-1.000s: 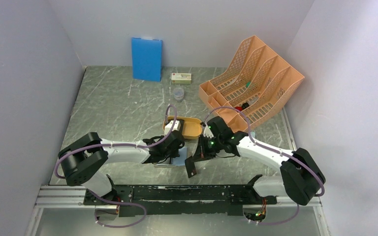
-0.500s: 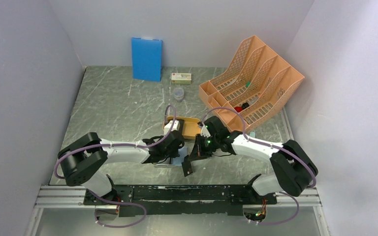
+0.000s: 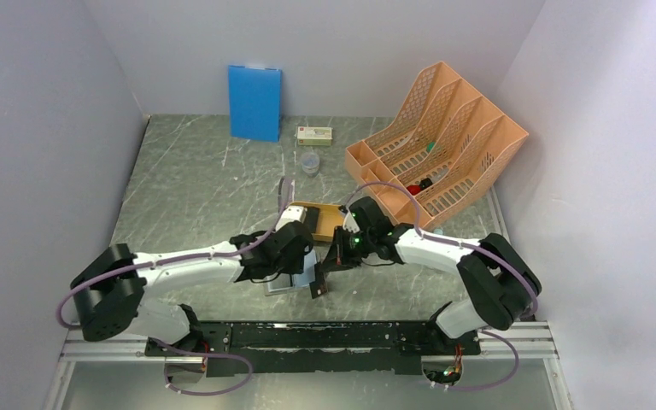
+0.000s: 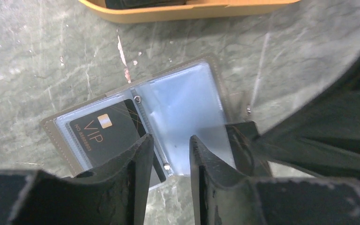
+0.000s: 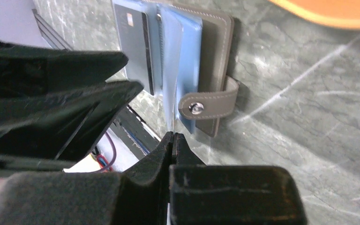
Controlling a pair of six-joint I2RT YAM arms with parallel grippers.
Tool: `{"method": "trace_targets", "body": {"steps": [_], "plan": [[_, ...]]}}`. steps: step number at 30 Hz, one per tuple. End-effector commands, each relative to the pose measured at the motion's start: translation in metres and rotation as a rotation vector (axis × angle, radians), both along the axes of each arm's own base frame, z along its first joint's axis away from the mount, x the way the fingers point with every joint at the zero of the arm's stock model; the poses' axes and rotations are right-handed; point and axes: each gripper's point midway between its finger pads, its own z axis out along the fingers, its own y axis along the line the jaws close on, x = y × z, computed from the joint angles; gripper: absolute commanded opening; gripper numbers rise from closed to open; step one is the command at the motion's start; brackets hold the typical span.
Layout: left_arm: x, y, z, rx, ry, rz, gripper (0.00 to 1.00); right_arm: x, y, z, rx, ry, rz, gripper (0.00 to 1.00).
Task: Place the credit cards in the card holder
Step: Turn over the card slot in the card holder.
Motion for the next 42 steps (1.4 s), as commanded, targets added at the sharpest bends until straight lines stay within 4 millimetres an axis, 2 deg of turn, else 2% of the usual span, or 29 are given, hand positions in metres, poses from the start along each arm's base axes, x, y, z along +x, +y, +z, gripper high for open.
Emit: {"method": "trace_targets", "body": {"steps": [1, 4, 6, 12, 21, 25, 30, 35, 38, 42], "plan": [[-0.002, -0.002, 0.034, -0.049, -0.023, -0.016, 0.41, 0.014, 0.017, 0.013, 0.045, -0.046, 0.012, 0.0], [-0.002, 0.008, 0.049, -0.053, -0.043, 0.011, 0.41, 0.016, 0.025, 0.015, 0.046, -0.05, 0.029, 0.0], [-0.003, 0.019, 0.051, -0.051, -0.059, 0.042, 0.41, 0.017, 0.031, 0.014, 0.044, -0.053, 0.041, 0.0], [-0.011, 0.047, 0.039, -0.07, -0.071, 0.121, 0.41, 0.019, 0.052, 0.013, 0.045, -0.049, 0.082, 0.0], [-0.011, 0.06, 0.042, -0.15, -0.113, 0.194, 0.41, 0.017, 0.077, -0.003, 0.013, -0.031, 0.136, 0.0], [-0.007, 0.063, 0.031, -0.112, -0.121, 0.205, 0.4, 0.016, 0.083, -0.001, 0.012, -0.034, 0.156, 0.0], [-0.002, 0.076, 0.016, -0.033, -0.096, 0.271, 0.36, 0.02, 0.075, 0.018, 0.005, -0.085, 0.14, 0.0], [0.001, 0.096, 0.011, -0.048, -0.097, 0.347, 0.36, 0.037, 0.039, 0.029, -0.006, -0.132, 0.043, 0.0], [-0.001, 0.106, 0.0, -0.062, -0.063, 0.375, 0.36, 0.042, 0.024, 0.023, 0.009, -0.118, 0.007, 0.0], [-0.006, 0.117, -0.021, -0.053, -0.001, 0.411, 0.35, 0.037, 0.028, 0.018, 0.054, -0.089, 0.022, 0.0]]}}
